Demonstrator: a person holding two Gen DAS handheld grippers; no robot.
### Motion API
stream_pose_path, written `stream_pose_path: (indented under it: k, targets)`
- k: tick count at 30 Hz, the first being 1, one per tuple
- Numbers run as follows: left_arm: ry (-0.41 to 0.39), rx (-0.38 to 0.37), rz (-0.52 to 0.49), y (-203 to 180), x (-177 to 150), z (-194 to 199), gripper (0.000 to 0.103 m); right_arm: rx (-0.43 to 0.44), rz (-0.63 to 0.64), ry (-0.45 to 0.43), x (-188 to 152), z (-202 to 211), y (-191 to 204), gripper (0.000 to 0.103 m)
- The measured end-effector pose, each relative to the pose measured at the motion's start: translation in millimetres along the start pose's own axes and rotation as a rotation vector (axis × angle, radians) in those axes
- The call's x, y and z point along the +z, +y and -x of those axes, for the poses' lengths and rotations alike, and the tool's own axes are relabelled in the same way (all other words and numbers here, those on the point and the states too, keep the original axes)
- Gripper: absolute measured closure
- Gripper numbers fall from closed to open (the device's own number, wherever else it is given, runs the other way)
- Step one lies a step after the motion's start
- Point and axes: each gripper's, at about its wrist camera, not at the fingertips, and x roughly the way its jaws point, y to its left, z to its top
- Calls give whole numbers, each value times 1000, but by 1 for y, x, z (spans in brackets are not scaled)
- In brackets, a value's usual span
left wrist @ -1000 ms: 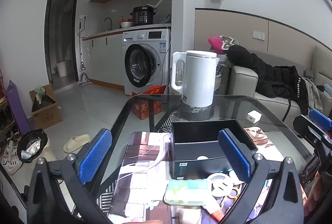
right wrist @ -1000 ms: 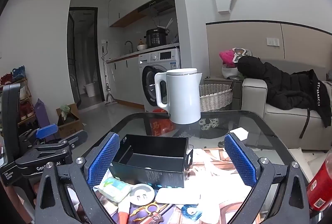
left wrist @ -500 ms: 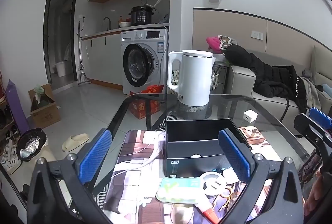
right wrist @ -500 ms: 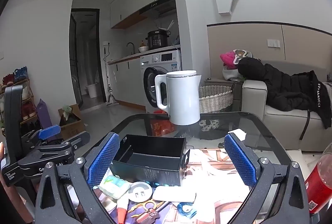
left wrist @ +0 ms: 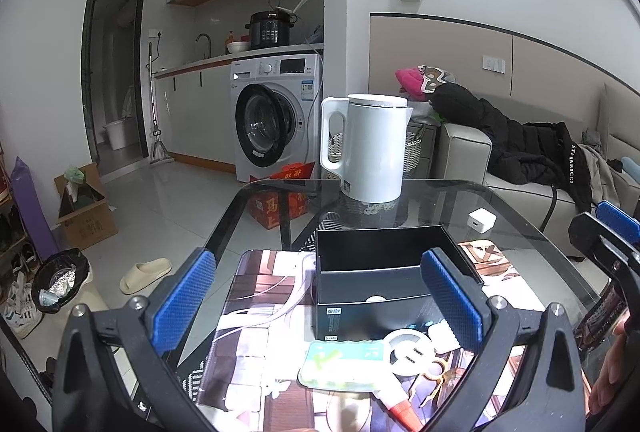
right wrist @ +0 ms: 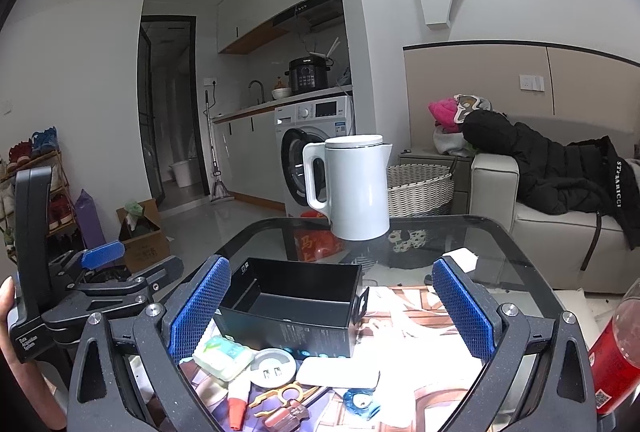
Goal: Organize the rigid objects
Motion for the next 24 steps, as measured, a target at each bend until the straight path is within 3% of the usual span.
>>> stream_pose_path:
  k: [16,24]
  targets:
    - [16,-10,8,-1,-1,-2,0,30,4,18,-2,-2,-1,0]
    - [-12,-13,9,-1,2,3,0,31,4,15,-2,-2,-2,0]
